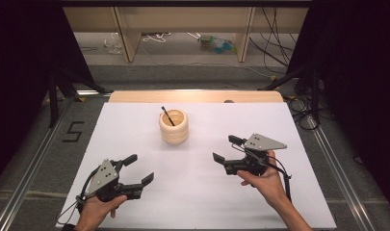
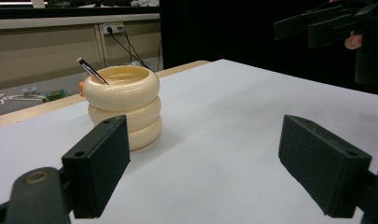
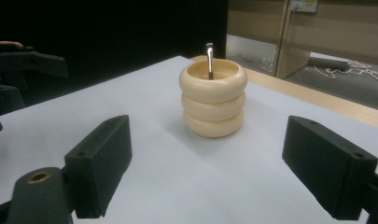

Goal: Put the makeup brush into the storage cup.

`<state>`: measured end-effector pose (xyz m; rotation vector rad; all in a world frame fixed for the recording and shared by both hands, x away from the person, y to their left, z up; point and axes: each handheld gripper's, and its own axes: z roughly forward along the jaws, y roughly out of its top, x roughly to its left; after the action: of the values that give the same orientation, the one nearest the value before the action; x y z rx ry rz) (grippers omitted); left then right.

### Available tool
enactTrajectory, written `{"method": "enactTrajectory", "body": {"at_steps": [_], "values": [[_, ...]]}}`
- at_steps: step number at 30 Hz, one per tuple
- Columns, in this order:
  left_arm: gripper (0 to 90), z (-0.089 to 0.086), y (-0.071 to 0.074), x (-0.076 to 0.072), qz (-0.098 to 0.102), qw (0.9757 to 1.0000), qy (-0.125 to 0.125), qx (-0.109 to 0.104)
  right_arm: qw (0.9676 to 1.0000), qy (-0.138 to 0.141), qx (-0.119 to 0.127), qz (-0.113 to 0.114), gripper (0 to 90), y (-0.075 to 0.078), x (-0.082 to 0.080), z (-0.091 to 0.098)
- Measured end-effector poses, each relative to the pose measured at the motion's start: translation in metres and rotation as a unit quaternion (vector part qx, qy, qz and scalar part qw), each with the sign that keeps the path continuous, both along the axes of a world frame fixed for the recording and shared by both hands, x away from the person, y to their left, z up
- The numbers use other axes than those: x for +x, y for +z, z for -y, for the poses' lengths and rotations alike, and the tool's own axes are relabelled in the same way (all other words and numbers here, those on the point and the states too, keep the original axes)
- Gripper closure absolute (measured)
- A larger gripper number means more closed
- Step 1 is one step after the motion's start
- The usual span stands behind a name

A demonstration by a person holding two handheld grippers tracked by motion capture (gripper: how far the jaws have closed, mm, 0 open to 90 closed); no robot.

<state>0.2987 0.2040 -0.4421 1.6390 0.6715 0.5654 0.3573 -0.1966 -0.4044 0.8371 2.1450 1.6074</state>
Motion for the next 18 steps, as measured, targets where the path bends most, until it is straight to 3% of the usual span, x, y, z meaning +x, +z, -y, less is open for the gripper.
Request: {"method": "enactTrajectory", "body": {"at_steps": [18], "values": [[16.4, 0.000, -0.001, 0.000, 0.002, 1.0000, -0.002, -0.005, 0.9999, -0.009, 0.008, -0.002, 16.8, -0.008, -0.020, 0.020]]}}
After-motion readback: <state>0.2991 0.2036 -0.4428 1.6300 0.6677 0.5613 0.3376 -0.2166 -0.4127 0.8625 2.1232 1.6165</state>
